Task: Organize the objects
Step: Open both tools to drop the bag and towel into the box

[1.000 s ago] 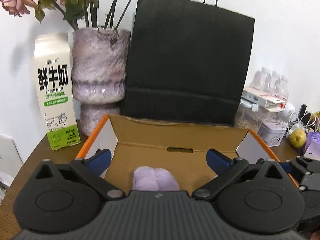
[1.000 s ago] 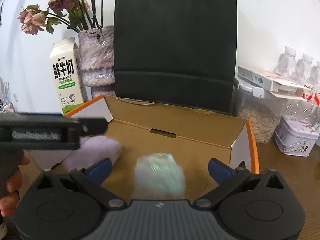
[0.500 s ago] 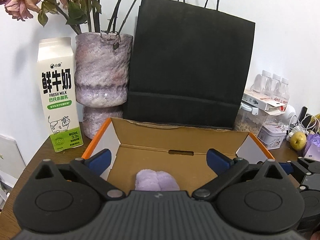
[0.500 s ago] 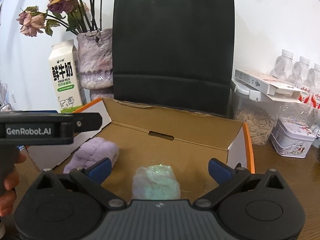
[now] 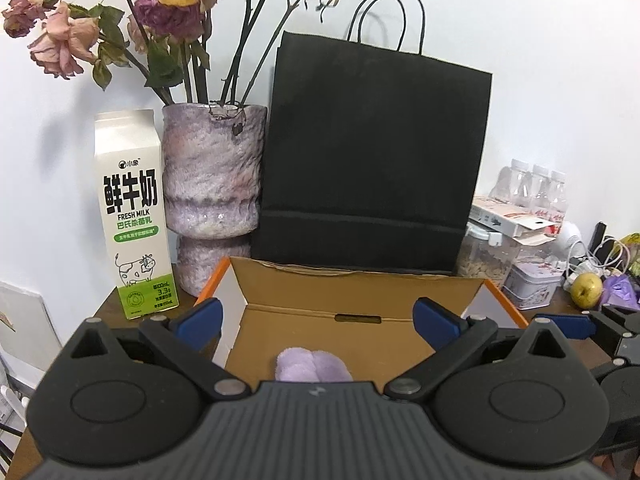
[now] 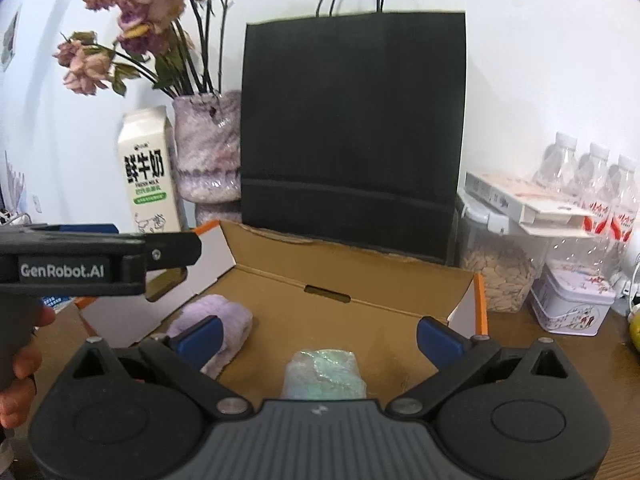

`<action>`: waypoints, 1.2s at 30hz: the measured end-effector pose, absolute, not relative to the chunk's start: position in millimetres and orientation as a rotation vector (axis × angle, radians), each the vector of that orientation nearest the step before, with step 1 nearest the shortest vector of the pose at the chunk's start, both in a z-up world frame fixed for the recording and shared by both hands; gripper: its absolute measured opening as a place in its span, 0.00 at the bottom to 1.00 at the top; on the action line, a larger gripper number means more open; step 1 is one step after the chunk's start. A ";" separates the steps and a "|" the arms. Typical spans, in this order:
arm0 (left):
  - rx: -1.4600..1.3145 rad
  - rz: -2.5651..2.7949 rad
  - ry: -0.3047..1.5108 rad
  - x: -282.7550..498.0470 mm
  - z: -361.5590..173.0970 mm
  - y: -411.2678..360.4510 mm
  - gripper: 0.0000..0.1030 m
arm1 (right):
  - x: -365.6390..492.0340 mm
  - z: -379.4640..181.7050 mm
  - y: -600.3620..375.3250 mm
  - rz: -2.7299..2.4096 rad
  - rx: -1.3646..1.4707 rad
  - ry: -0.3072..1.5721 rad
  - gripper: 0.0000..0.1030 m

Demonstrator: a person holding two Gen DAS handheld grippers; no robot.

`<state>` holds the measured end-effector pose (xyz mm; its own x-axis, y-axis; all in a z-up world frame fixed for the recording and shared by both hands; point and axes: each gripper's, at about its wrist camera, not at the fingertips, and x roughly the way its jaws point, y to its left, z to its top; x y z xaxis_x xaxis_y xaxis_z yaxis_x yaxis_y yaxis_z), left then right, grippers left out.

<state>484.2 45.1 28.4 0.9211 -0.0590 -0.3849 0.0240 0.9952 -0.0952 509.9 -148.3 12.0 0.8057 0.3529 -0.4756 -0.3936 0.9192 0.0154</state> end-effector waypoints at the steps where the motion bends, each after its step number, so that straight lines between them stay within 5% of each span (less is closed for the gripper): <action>1: -0.089 -0.044 0.394 480.8 29.6 45.1 1.00 | 507.3 13.8 -149.3 0.401 -0.084 0.488 1.00; 36: -0.100 0.002 0.355 383.3 75.7 45.4 1.00 | 420.4 46.7 -163.6 0.415 -0.053 0.439 1.00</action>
<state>383.3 45.4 75.7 0.9378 -0.0153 -0.3469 -0.0197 0.9951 -0.0973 420.4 -163.6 46.7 0.8234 0.3784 -0.4230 -0.4010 0.9153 0.0380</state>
